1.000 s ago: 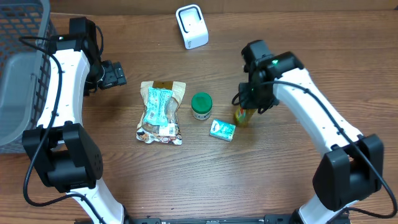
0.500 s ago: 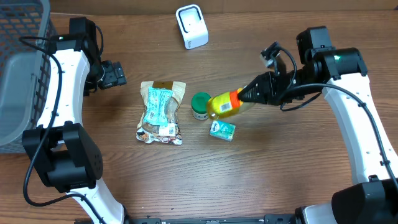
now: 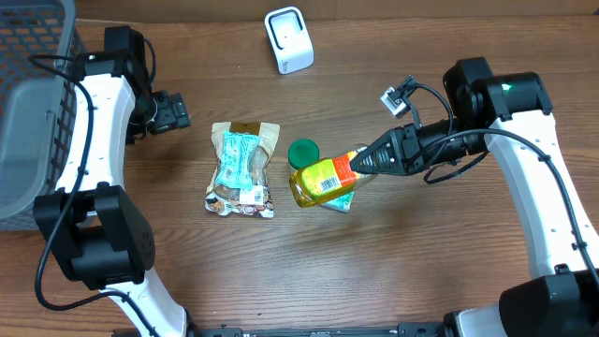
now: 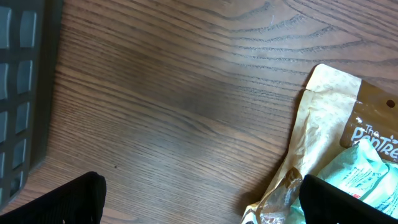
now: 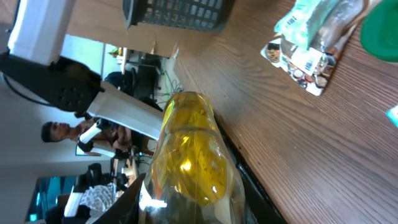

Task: Scan the item barcode
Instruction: 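Lift the yellow bottle and carry it toward the white scanner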

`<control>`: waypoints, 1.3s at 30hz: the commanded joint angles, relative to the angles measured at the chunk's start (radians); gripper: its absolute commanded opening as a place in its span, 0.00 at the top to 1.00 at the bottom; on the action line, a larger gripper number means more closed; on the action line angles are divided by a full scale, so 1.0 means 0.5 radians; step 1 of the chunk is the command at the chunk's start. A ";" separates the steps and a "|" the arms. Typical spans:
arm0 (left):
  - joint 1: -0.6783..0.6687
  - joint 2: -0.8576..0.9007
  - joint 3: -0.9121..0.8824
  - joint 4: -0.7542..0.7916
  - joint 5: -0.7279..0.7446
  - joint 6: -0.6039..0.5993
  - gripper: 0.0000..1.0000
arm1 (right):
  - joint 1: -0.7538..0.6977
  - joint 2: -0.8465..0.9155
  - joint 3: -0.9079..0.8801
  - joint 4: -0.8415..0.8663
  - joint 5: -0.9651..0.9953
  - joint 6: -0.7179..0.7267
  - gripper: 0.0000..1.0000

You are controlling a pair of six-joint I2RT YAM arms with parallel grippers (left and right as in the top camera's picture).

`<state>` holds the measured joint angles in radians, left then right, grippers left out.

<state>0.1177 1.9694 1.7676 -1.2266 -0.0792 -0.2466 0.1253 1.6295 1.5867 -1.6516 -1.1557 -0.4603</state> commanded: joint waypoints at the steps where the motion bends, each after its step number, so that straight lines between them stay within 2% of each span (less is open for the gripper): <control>1: -0.014 -0.020 0.031 0.002 -0.011 0.031 0.01 | -0.002 -0.046 0.059 -0.024 -0.147 -0.092 0.71; 25: -0.014 -0.020 0.031 0.003 -0.011 0.031 0.00 | -0.002 -0.046 0.059 -0.070 -0.149 -0.092 0.72; 34: -0.014 -0.020 0.031 0.002 -0.011 0.031 0.00 | -0.002 -0.046 0.059 -0.085 -0.148 -0.092 0.80; 37: -0.014 -0.020 0.031 0.002 -0.011 0.031 0.00 | -0.002 -0.046 0.059 -0.085 -0.148 -0.091 0.91; 39: -0.014 -0.020 0.031 0.002 -0.011 0.031 0.01 | -0.002 -0.046 0.059 -0.084 -0.147 -0.092 0.94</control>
<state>0.1177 1.9694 1.7676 -1.2266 -0.0792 -0.2466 0.1253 1.6295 1.5864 -1.6943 -1.1713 -0.4950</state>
